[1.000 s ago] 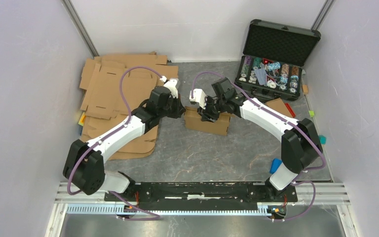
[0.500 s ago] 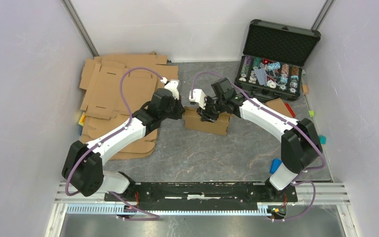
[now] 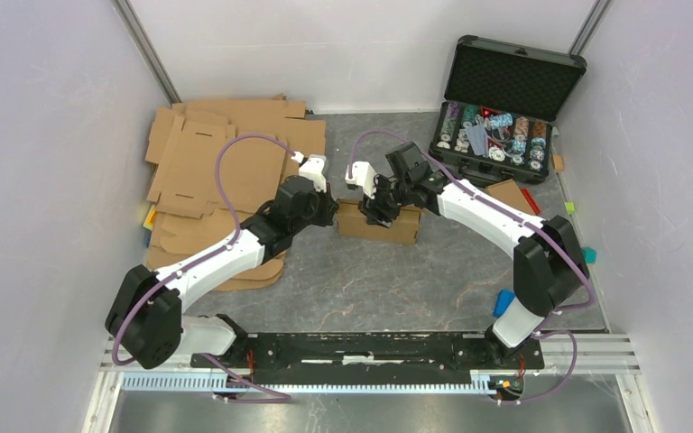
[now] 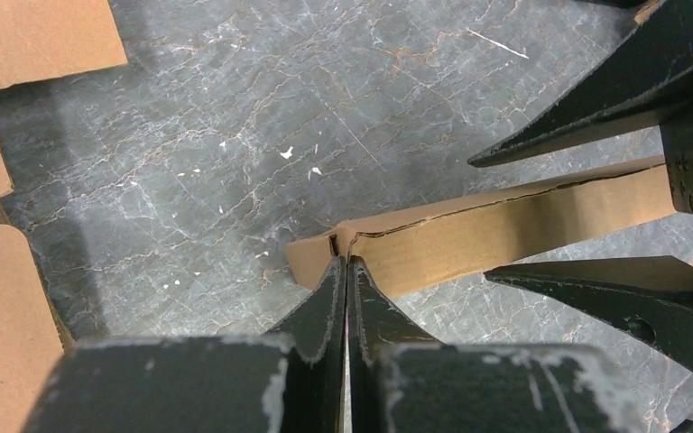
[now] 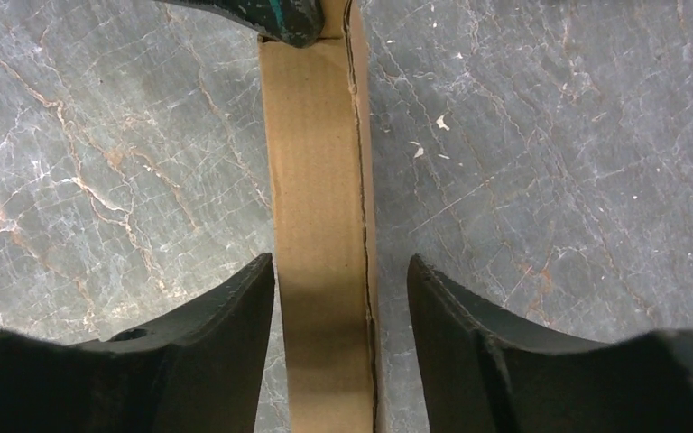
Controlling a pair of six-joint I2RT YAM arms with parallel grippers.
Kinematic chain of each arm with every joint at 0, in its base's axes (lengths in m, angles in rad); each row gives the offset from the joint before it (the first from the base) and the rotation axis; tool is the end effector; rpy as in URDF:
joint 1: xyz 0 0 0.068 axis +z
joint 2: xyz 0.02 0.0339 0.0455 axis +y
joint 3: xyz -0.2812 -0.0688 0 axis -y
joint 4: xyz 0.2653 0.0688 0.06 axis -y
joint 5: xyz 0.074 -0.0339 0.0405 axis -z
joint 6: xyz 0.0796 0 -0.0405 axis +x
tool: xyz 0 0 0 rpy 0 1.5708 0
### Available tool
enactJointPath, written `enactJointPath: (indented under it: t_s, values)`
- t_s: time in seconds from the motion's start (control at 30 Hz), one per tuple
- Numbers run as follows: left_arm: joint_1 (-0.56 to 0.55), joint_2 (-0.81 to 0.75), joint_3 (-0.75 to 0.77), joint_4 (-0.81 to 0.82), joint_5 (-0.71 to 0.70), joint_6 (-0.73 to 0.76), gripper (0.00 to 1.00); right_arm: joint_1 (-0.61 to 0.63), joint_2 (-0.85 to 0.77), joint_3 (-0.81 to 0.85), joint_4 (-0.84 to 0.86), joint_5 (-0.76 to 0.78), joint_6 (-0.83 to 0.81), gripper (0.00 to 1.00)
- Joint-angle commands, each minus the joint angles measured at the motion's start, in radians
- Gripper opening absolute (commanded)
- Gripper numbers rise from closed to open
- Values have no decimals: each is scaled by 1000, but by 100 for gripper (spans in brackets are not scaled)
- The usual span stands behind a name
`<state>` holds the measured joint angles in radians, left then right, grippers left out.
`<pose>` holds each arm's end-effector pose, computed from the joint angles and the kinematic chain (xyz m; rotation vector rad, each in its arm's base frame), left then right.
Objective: Fold the paper box
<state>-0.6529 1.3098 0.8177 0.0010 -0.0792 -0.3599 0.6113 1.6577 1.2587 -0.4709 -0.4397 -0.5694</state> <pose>0.2777 -0.2045 0.2404 0.2578 2.0892 -0.5387 0.3133 0.2610 0.2343 -1.4967 1.8820 0.5538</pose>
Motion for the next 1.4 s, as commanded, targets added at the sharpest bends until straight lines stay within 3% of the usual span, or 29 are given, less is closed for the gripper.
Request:
enactJointPath:
  t_s: [0.0,0.13,0.5,0.93,1.17,1.27,1.37]
  values:
    - [-13,4,-43,-25,-8,6,2,6,-24,-9,60,-10,12,63]
    - [-14,4,-39,-24,-20,23,2,10,-47,-36,110,-38,20,68]
    - [-30,-5,-55,-24,-49,89,2,-3,8,10,101,-5,70,41]
    - [-53,18,-91,-28,-58,94,2,-6,8,5,110,6,83,34]
    - [-50,-34,-51,-74,-70,44,24,-6,10,5,100,-16,70,34]
    - [-50,-65,-19,-101,-60,24,40,-6,6,4,96,-21,63,34]
    - [-48,-82,17,-131,-60,13,49,-6,2,1,96,-25,59,34]
